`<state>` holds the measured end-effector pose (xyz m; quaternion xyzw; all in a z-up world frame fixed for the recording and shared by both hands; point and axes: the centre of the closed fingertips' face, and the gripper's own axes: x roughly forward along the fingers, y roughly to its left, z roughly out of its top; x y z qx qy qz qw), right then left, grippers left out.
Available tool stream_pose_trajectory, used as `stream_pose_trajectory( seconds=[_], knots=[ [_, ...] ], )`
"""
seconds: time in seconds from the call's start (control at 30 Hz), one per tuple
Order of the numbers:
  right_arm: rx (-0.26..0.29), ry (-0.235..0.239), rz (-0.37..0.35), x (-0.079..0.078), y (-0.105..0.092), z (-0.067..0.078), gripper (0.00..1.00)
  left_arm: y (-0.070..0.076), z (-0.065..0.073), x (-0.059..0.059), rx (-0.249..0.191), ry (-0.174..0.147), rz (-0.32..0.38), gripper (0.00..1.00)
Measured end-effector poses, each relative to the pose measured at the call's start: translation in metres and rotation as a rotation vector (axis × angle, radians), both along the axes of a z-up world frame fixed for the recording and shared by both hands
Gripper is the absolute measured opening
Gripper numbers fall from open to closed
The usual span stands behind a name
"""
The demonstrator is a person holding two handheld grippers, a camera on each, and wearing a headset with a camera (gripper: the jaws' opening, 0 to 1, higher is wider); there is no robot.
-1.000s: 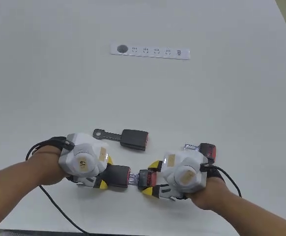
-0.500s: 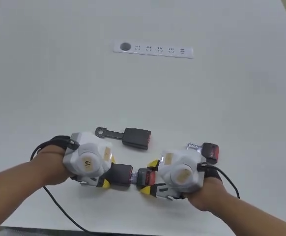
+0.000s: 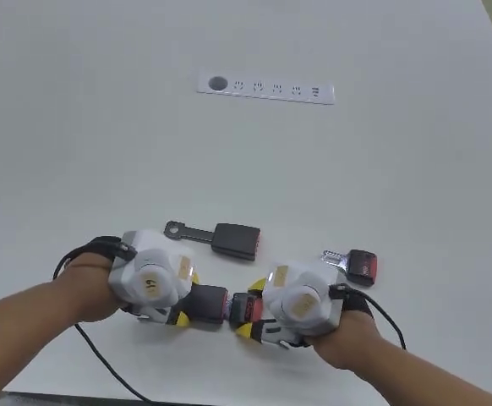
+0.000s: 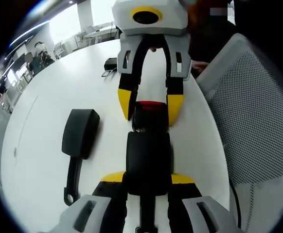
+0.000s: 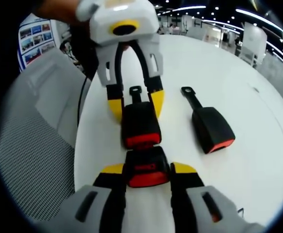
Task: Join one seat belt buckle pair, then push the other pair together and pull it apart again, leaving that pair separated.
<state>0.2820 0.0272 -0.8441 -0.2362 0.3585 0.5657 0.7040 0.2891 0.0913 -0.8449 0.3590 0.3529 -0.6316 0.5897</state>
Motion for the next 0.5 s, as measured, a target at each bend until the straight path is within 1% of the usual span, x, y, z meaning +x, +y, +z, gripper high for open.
stream_pose_trajectory(
  seconds=[0.07,0.13,0.27,0.37,0.5],
  knots=[
    [0.01,-0.002,-0.001,-0.0003,0.0006,0.0006,0.34,-0.0005,0.0002,-0.0003,-0.009,0.0,-0.002,0.32],
    [0.008,-0.005,0.005,0.0001,0.0015,0.001,0.34,-0.0006,0.0004,-0.0002,-0.016,0.004,-0.002,0.32],
    [0.007,-0.013,0.011,-0.0001,0.0013,0.0014,0.34,0.0004,0.0011,-0.0005,-0.051,0.011,0.005,0.32],
    [0.035,-0.024,0.008,-0.0002,0.0004,0.0021,0.34,-0.0002,0.0019,-0.0013,-0.072,0.012,0.006,0.32],
    [0.053,-0.035,-0.006,-0.0003,0.0009,0.0027,0.34,-0.0001,0.0028,-0.0014,-0.103,0.019,0.016,0.32]
  ],
)
